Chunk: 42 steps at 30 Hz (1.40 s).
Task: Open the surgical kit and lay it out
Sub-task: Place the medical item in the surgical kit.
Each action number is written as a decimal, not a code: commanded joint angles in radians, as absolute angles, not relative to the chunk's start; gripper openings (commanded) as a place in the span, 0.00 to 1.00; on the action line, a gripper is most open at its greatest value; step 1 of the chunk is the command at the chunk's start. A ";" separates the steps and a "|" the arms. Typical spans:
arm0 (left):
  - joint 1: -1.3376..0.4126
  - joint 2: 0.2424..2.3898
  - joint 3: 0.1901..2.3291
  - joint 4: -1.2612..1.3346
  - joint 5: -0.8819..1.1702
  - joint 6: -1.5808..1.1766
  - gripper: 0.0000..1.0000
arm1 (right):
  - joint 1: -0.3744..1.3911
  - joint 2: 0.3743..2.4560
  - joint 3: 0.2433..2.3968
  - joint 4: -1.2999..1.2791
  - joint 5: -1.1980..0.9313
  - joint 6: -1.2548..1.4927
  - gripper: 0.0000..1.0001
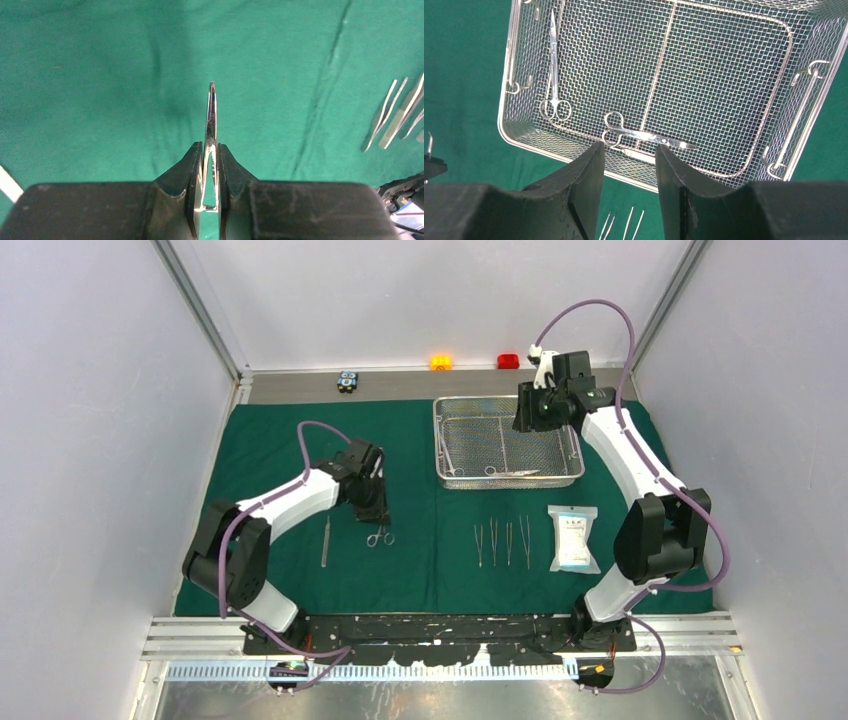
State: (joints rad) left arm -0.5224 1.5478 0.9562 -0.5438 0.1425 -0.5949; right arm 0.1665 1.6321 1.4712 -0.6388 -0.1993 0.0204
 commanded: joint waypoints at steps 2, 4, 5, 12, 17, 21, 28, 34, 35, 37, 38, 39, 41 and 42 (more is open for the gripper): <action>-0.491 1.479 0.948 -0.631 0.139 -0.559 0.00 | 0.168 1.570 1.444 -0.576 -0.180 0.011 0.47; -0.491 1.465 0.943 -0.650 0.138 -0.556 0.00 | 0.168 1.563 1.437 -0.572 -0.185 0.014 0.47; -0.491 1.457 0.935 -0.652 0.135 -0.554 0.00 | 0.167 1.558 1.433 -0.570 -0.187 0.016 0.47; -0.475 1.434 0.897 -0.631 0.113 -0.526 0.00 | 0.168 1.531 1.463 -0.602 -0.200 0.013 0.47; -0.474 1.486 0.890 -0.609 0.137 -0.534 0.00 | 0.168 1.526 1.469 -0.602 -0.220 0.022 0.47; -0.495 1.527 0.928 -0.612 0.143 -0.538 0.00 | 0.168 1.522 1.454 -0.591 -0.237 0.028 0.47; -0.502 1.546 0.918 -0.611 0.129 -0.553 0.00 | 0.168 1.535 1.457 -0.587 -0.266 0.049 0.47; -0.502 1.556 0.915 -0.612 0.119 -0.563 0.00 | 0.168 1.541 1.462 -0.591 -0.268 0.050 0.47; -0.502 1.559 0.917 -0.611 0.121 -0.565 0.00 | 0.168 1.540 1.461 -0.593 -0.267 0.051 0.47; -0.502 1.562 0.920 -0.609 0.120 -0.568 0.00 | 0.168 1.541 1.460 -0.596 -0.265 0.050 0.47; -0.503 1.564 0.922 -0.608 0.120 -0.570 0.00 | 0.168 1.540 1.460 -0.598 -0.265 0.048 0.47; -0.503 1.564 0.923 -0.606 0.121 -0.574 0.00 | 0.169 1.540 1.460 -0.598 -0.265 0.048 0.47; -0.506 1.566 0.922 -0.601 0.124 -0.577 0.00 | 0.168 1.542 1.462 -0.598 -0.265 0.050 0.47; -0.507 1.568 0.922 -0.600 0.124 -0.578 0.00 | 0.168 1.544 1.463 -0.598 -0.267 0.049 0.47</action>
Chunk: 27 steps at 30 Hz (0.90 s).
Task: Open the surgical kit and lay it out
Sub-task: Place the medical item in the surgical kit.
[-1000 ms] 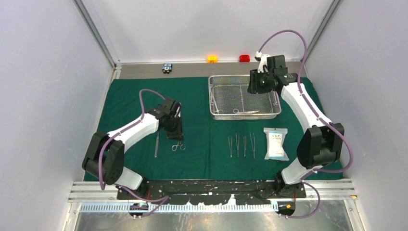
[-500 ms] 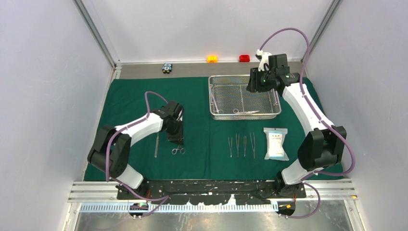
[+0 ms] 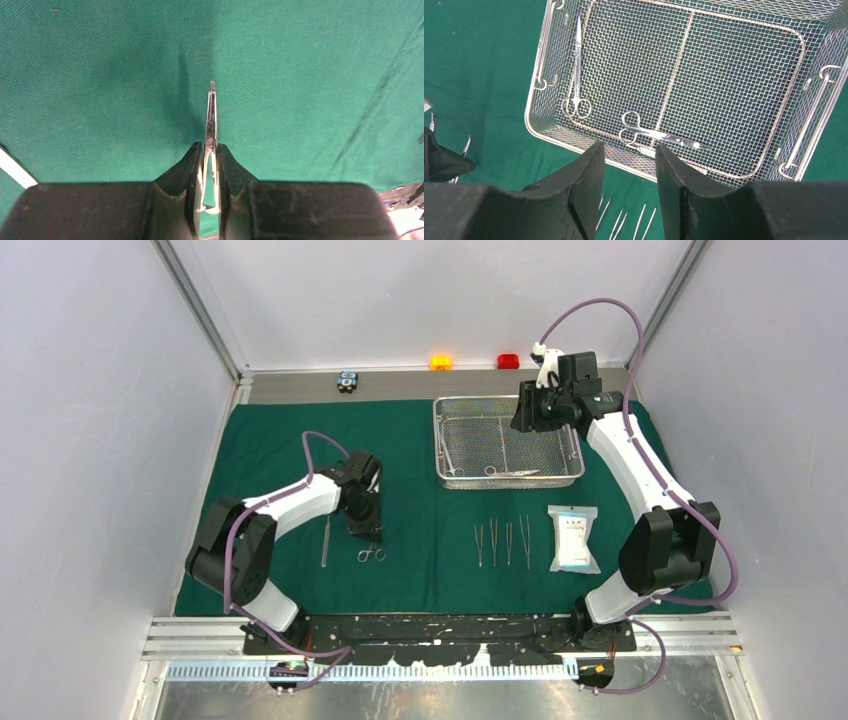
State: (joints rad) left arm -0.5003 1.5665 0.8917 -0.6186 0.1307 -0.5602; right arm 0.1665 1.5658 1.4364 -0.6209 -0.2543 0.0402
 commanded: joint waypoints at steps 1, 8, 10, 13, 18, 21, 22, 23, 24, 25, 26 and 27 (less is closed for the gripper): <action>-0.508 1.571 0.921 -0.598 0.124 -0.580 0.00 | 0.167 1.547 1.465 -0.600 -0.268 0.049 0.47; -0.527 1.599 0.941 -0.594 0.129 -0.589 0.00 | 0.169 1.555 1.464 -0.598 -0.272 0.051 0.47; -0.531 1.606 0.946 -0.596 0.127 -0.593 0.00 | 0.168 1.559 1.463 -0.598 -0.272 0.049 0.47; -0.534 1.617 0.949 -0.597 0.124 -0.599 0.00 | 0.168 1.562 1.462 -0.598 -0.273 0.050 0.47; -0.538 1.629 0.957 -0.595 0.120 -0.600 0.01 | 0.168 1.565 1.460 -0.598 -0.275 0.049 0.47; -0.539 1.632 0.951 -0.591 0.115 -0.599 0.02 | 0.169 1.565 1.461 -0.598 -0.276 0.050 0.47; -0.539 1.631 0.950 -0.591 0.114 -0.598 0.03 | 0.168 1.565 1.460 -0.598 -0.276 0.050 0.47; -0.538 1.632 0.947 -0.591 0.113 -0.596 0.03 | 0.168 1.565 1.461 -0.598 -0.276 0.050 0.47; -0.538 1.631 0.944 -0.591 0.111 -0.593 0.04 | 0.168 1.563 1.460 -0.598 -0.276 0.050 0.47; -0.538 1.630 0.940 -0.591 0.110 -0.592 0.04 | 0.167 1.562 1.460 -0.598 -0.276 0.048 0.47; -0.538 1.629 0.937 -0.588 0.108 -0.590 0.04 | 0.167 1.562 1.459 -0.598 -0.276 0.047 0.47; -0.538 1.628 0.933 -0.588 0.107 -0.586 0.05 | 0.168 1.560 1.459 -0.598 -0.276 0.047 0.47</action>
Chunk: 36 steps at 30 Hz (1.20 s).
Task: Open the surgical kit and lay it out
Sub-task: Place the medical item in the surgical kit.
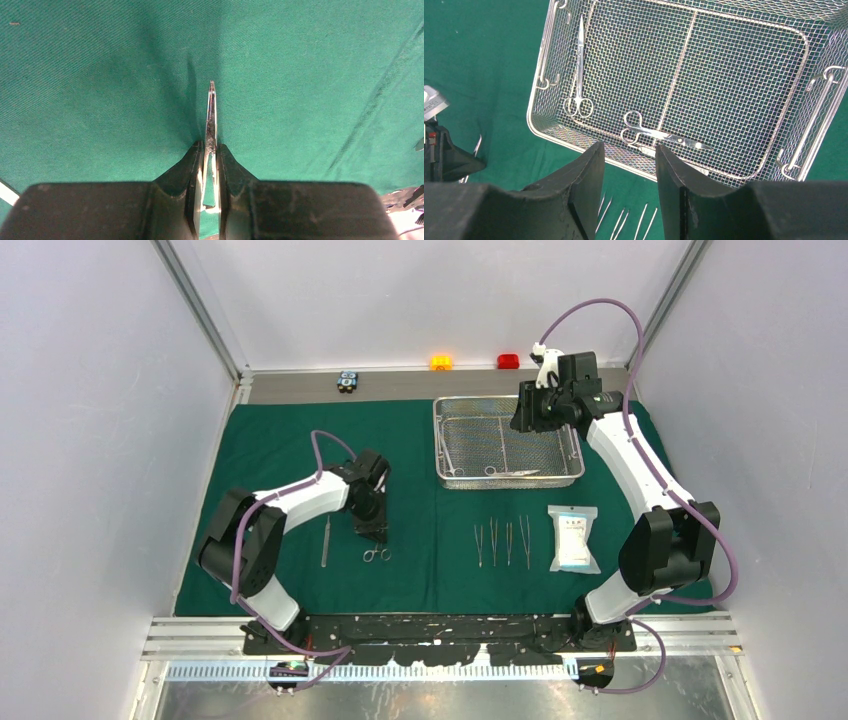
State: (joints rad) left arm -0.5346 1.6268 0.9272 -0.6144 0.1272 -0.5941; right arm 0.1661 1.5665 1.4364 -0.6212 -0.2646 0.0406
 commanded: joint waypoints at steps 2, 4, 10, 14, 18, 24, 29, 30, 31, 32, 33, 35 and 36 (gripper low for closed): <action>-0.538 1.627 0.930 -0.588 0.105 -0.583 0.05 | 0.169 1.559 1.459 -0.598 -0.276 0.048 0.47; -0.538 1.628 0.928 -0.589 0.106 -0.584 0.06 | 0.169 1.559 1.460 -0.599 -0.276 0.048 0.47; -0.538 1.629 0.924 -0.584 0.108 -0.587 0.07 | 0.169 1.561 1.461 -0.600 -0.276 0.049 0.47; -0.538 1.624 0.919 -0.583 0.110 -0.588 0.11 | 0.168 1.562 1.460 -0.600 -0.276 0.049 0.47; -0.538 1.621 0.916 -0.581 0.113 -0.588 0.13 | 0.168 1.564 1.460 -0.600 -0.276 0.049 0.47; -0.538 1.614 0.910 -0.583 0.115 -0.589 0.14 | 0.167 1.570 1.463 -0.601 -0.276 0.049 0.47; -0.538 1.610 0.907 -0.583 0.115 -0.589 0.16 | 0.167 1.573 1.465 -0.601 -0.276 0.049 0.47; -0.538 1.609 0.907 -0.584 0.116 -0.590 0.16 | 0.168 1.573 1.465 -0.601 -0.276 0.049 0.47; -0.538 1.608 0.907 -0.583 0.117 -0.590 0.17 | 0.168 1.573 1.465 -0.601 -0.276 0.050 0.47; -0.538 1.609 0.908 -0.583 0.117 -0.590 0.17 | 0.167 1.573 1.465 -0.602 -0.276 0.050 0.47; -0.538 1.608 0.908 -0.583 0.117 -0.591 0.18 | 0.168 1.574 1.466 -0.603 -0.275 0.051 0.47; -0.538 1.608 0.907 -0.583 0.119 -0.592 0.18 | 0.168 1.572 1.468 -0.604 -0.276 0.050 0.47; -0.538 1.607 0.907 -0.584 0.120 -0.592 0.18 | 0.169 1.572 1.468 -0.604 -0.276 0.050 0.47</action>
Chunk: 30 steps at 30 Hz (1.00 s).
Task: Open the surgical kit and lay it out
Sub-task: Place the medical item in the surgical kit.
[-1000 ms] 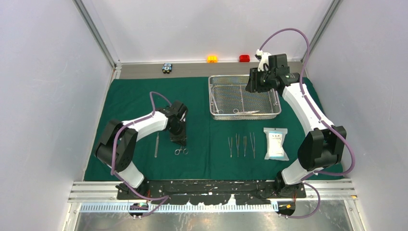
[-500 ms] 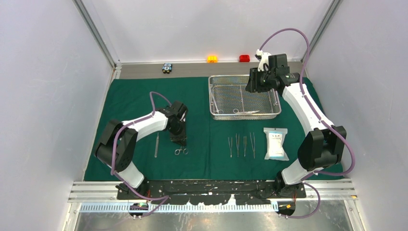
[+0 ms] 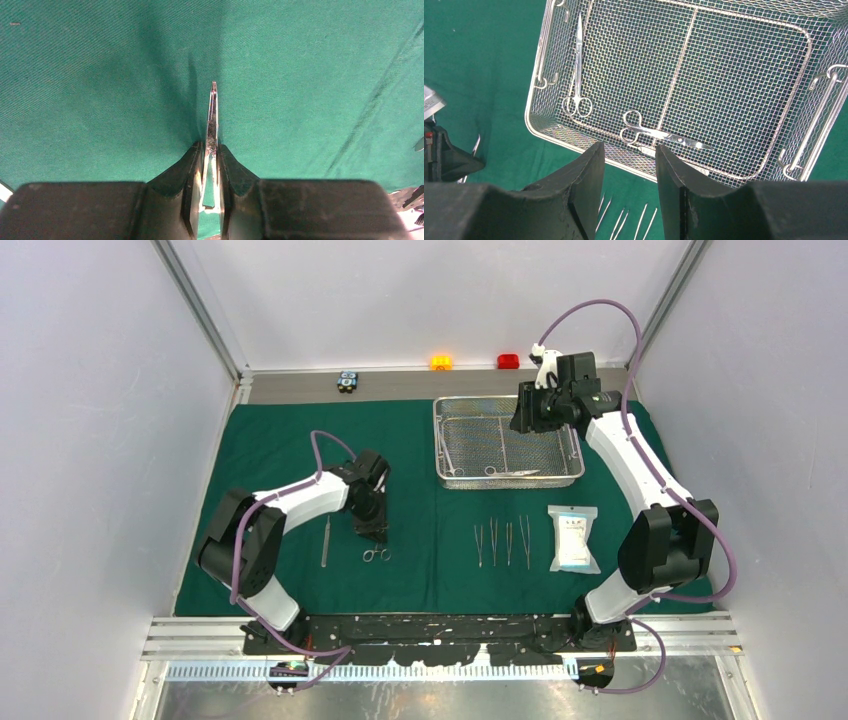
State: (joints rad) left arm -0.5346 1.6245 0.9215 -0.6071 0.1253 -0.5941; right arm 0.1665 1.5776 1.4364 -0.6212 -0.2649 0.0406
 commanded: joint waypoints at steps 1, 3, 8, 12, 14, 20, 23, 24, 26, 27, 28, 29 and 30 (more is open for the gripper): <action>-0.538 1.605 0.907 -0.584 0.119 -0.592 0.19 | 0.167 1.573 1.469 -0.604 -0.276 0.050 0.47; -0.538 1.606 0.907 -0.585 0.120 -0.594 0.19 | 0.168 1.575 1.468 -0.604 -0.276 0.050 0.47; -0.538 1.604 0.905 -0.588 0.123 -0.599 0.19 | 0.168 1.578 1.471 -0.604 -0.275 0.050 0.47; -0.538 1.604 0.906 -0.589 0.125 -0.603 0.20 | 0.169 1.583 1.480 -0.611 -0.275 0.050 0.47; -0.538 1.604 0.905 -0.589 0.126 -0.604 0.21 | 0.168 1.585 1.482 -0.614 -0.275 0.048 0.47; -0.538 1.600 0.905 -0.591 0.124 -0.605 0.21 | 0.168 1.586 1.485 -0.618 -0.275 0.049 0.47; -0.536 1.593 0.907 -0.592 0.123 -0.605 0.22 | 0.168 1.585 1.488 -0.620 -0.276 0.051 0.47; -0.534 1.592 0.907 -0.592 0.124 -0.604 0.22 | 0.167 1.586 1.489 -0.620 -0.276 0.050 0.47; -0.530 1.585 0.909 -0.594 0.123 -0.604 0.23 | 0.168 1.585 1.491 -0.622 -0.276 0.050 0.47; -0.528 1.581 0.912 -0.594 0.123 -0.601 0.25 | 0.168 1.585 1.492 -0.623 -0.276 0.048 0.47; -0.527 1.574 0.917 -0.594 0.123 -0.598 0.29 | 0.167 1.584 1.494 -0.624 -0.277 0.048 0.47; -0.528 1.569 0.926 -0.596 0.123 -0.591 0.34 | 0.168 1.583 1.497 -0.624 -0.278 0.047 0.47; -0.528 1.564 0.938 -0.597 0.123 -0.584 0.40 | 0.168 1.582 1.498 -0.624 -0.278 0.046 0.47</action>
